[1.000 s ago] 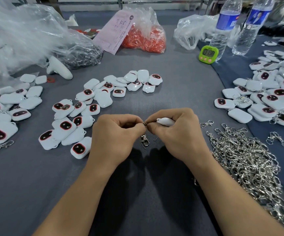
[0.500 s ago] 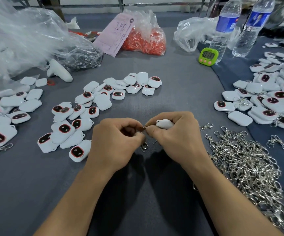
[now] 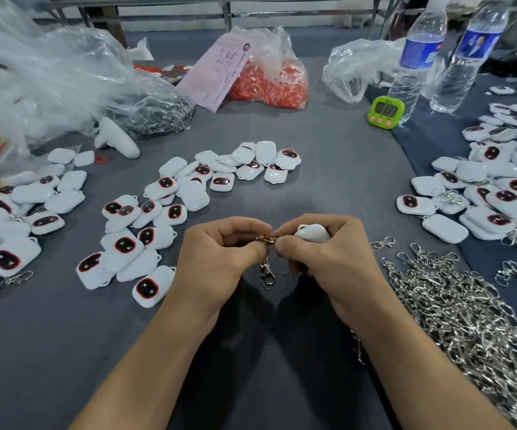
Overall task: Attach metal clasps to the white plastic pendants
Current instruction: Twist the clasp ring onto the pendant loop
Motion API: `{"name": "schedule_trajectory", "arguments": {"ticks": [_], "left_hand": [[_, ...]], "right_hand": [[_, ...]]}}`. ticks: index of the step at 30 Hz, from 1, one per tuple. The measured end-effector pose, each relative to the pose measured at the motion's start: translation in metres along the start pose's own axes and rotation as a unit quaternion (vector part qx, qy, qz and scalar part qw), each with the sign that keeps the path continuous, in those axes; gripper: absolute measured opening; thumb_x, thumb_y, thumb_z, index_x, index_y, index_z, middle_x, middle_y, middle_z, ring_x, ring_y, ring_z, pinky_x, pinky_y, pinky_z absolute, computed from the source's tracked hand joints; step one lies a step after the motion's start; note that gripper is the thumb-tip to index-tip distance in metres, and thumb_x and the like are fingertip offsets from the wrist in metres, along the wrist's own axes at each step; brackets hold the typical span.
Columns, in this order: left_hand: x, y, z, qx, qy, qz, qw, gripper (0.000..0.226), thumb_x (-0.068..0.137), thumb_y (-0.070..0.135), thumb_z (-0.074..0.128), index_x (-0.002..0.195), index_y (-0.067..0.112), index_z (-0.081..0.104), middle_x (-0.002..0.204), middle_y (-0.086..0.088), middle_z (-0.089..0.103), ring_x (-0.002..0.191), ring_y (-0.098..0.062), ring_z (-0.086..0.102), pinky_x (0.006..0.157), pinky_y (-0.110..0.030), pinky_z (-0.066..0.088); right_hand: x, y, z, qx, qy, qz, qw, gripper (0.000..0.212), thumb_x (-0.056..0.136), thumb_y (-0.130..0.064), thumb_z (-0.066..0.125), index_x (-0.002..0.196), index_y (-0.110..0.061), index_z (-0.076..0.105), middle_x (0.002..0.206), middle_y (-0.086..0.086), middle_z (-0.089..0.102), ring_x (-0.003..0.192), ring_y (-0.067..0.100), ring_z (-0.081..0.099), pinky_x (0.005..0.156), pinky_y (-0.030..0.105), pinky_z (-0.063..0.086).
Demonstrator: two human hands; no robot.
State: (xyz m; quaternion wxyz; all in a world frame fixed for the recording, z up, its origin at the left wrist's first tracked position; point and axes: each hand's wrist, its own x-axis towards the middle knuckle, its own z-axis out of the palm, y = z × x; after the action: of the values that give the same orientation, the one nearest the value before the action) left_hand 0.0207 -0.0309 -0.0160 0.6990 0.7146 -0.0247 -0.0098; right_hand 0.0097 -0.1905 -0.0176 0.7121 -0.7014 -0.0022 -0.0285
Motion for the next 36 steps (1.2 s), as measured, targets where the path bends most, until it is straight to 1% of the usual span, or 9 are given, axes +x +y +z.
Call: {"name": "schedule_trajectory", "arguments": {"ticks": [4, 8, 14, 18, 22, 24, 27, 32, 36], "left_hand": [[0.0008, -0.0013, -0.0007, -0.032, -0.016, -0.006, 0.999, 0.044, 0.077, -0.018, 0.070, 0.083, 0.024, 0.081, 0.083, -0.006, 0.078, 0.078, -0.012, 0.073, 0.070, -0.019, 0.055], [0.0021, -0.0017, -0.0026, -0.053, -0.023, -0.010, 0.998, 0.043, 0.076, -0.018, 0.071, 0.084, 0.023, 0.081, 0.087, -0.008, 0.078, 0.081, -0.012, 0.073, 0.071, -0.018, 0.056], [0.0021, -0.0020, -0.0020, -0.051, -0.027, 0.001, 0.998, 0.043, 0.075, -0.018, 0.073, 0.084, 0.024, 0.081, 0.086, -0.007, 0.078, 0.081, -0.012, 0.074, 0.070, -0.018, 0.055], [0.0021, -0.0013, -0.0035, -0.033, -0.024, 0.007, 0.999, 0.044, 0.074, -0.017, 0.074, 0.083, 0.026, 0.081, 0.086, -0.005, 0.078, 0.081, -0.011, 0.074, 0.070, -0.018, 0.055], [0.0002, 0.0008, -0.0016, -0.018, -0.030, 0.012, 0.999, 0.038, 0.071, -0.014, 0.079, 0.083, 0.022, 0.081, 0.084, -0.005, 0.078, 0.077, -0.010, 0.074, 0.068, -0.018, 0.056], [-0.0010, 0.0024, 0.0004, -0.003, -0.024, 0.021, 0.999, 0.035, 0.070, -0.011, 0.082, 0.081, 0.022, 0.081, 0.082, -0.003, 0.078, 0.075, -0.011, 0.074, 0.066, -0.017, 0.056], [-0.0022, 0.0032, 0.0028, 0.032, -0.006, 0.028, 0.999, 0.026, 0.076, -0.002, 0.081, 0.082, 0.023, 0.082, 0.079, 0.000, 0.078, 0.073, -0.011, 0.074, 0.063, -0.015, 0.054], [-0.0015, 0.0021, 0.0032, 0.009, 0.010, -0.034, 0.999, 0.022, 0.086, 0.003, 0.073, 0.082, 0.024, 0.082, 0.078, -0.004, 0.078, 0.067, -0.014, 0.075, 0.052, -0.015, 0.049], [-0.0019, -0.0009, 0.0054, 0.030, 0.055, -0.018, 0.998, 0.021, 0.084, 0.009, 0.077, 0.078, 0.029, 0.081, 0.072, -0.002, 0.077, 0.061, -0.009, 0.069, 0.054, -0.011, 0.045]], "right_hand": [[0.0017, 0.0005, -0.0008, 0.007, 0.017, 0.001, 1.000, 0.019, 0.079, 0.009, 0.075, 0.070, -0.007, 0.077, 0.053, 0.001, 0.061, 0.047, 0.014, 0.051, 0.045, 0.018, 0.041], [0.0019, 0.0002, -0.0029, -0.003, 0.027, 0.003, 1.000, 0.020, 0.078, 0.008, 0.076, 0.069, -0.009, 0.077, 0.055, 0.001, 0.061, 0.049, 0.014, 0.052, 0.047, 0.020, 0.044], [0.0032, 0.0008, -0.0019, -0.045, 0.026, -0.017, 0.998, 0.023, 0.078, 0.005, 0.078, 0.071, -0.017, 0.079, 0.065, 0.003, 0.070, 0.058, 0.010, 0.058, 0.055, 0.023, 0.051], [0.0034, 0.0027, -0.0055, -0.068, 0.037, -0.030, 0.997, 0.025, 0.077, 0.003, 0.079, 0.073, -0.022, 0.080, 0.067, 0.000, 0.072, 0.060, 0.009, 0.059, 0.057, 0.021, 0.049], [0.0037, 0.0038, -0.0055, -0.070, 0.047, -0.032, 0.996, 0.025, 0.076, 0.000, 0.079, 0.073, -0.024, 0.080, 0.068, -0.002, 0.073, 0.060, 0.008, 0.061, 0.058, 0.021, 0.050], [0.0037, 0.0035, -0.0048, -0.075, 0.044, -0.035, 0.996, 0.025, 0.076, 0.001, 0.079, 0.073, -0.024, 0.080, 0.069, -0.001, 0.074, 0.062, 0.009, 0.063, 0.059, 0.023, 0.051], [0.0033, 0.0033, -0.0054, -0.076, 0.043, -0.039, 0.995, 0.025, 0.077, 0.002, 0.080, 0.072, -0.023, 0.080, 0.068, -0.001, 0.073, 0.062, 0.009, 0.063, 0.059, 0.023, 0.050], [0.0018, 0.0009, -0.0080, -0.081, 0.043, -0.047, 0.995, 0.024, 0.078, 0.000, 0.081, 0.072, -0.024, 0.080, 0.068, -0.003, 0.073, 0.062, 0.007, 0.062, 0.059, 0.020, 0.048], [0.0014, 0.0000, -0.0070, -0.090, 0.041, -0.033, 0.995, 0.025, 0.077, -0.001, 0.082, 0.072, -0.025, 0.081, 0.069, -0.003, 0.073, 0.063, 0.008, 0.061, 0.061, 0.023, 0.048]]}}
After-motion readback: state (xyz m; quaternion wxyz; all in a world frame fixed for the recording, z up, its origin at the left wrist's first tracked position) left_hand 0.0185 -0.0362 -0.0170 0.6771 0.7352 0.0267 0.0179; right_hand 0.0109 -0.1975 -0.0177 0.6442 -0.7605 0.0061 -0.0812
